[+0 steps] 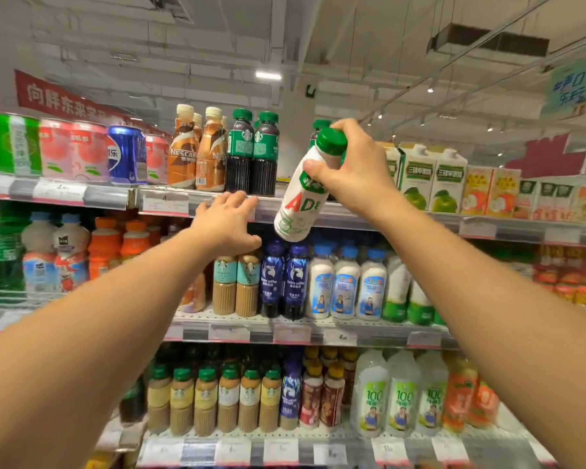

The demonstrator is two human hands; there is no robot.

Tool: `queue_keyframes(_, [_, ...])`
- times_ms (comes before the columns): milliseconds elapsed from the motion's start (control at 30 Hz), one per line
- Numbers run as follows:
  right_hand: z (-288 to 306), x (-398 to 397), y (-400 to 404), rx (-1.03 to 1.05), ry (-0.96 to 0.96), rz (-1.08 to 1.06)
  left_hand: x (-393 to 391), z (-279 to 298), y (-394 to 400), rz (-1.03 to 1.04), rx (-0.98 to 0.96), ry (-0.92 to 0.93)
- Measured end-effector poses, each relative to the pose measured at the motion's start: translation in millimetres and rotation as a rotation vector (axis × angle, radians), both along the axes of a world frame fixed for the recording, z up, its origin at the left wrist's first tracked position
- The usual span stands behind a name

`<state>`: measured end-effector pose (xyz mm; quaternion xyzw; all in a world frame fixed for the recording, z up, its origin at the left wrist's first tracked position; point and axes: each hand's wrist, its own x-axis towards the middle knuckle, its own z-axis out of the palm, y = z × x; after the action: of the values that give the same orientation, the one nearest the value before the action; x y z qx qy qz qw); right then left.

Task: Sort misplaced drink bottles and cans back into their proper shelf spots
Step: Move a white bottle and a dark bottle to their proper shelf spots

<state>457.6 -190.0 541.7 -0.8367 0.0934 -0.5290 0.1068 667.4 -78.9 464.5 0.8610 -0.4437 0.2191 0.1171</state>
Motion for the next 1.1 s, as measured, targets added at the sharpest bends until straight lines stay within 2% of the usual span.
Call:
queue_keyframes(133, [-32.4,-41.5,4.7,0.052,-0.016,0.041,-27.9,-23.0,7.2,-0.107,-0.048,0.200])
queue_keyframes(300, [-75.7,-93.5,11.1,0.127,0.020,0.080,-84.4,-79.4,36.4,-0.154,-0.095,0.254])
queue_keyframes(600, [-142.4,-134.3,15.1,0.280,0.128,0.132,-148.5,-110.1,126.7,-0.108,0.241,0.420])
queue_keyframes(900, [-211.6,-143.5,29.7,0.362,0.236,0.159,-157.2,-163.2,182.6,-0.029,0.451,0.572])
queue_keyframes(1100, [-226.8,-129.8,43.1,0.365,0.304,0.182,-135.4,-194.8,227.6,0.067,0.573,0.702])
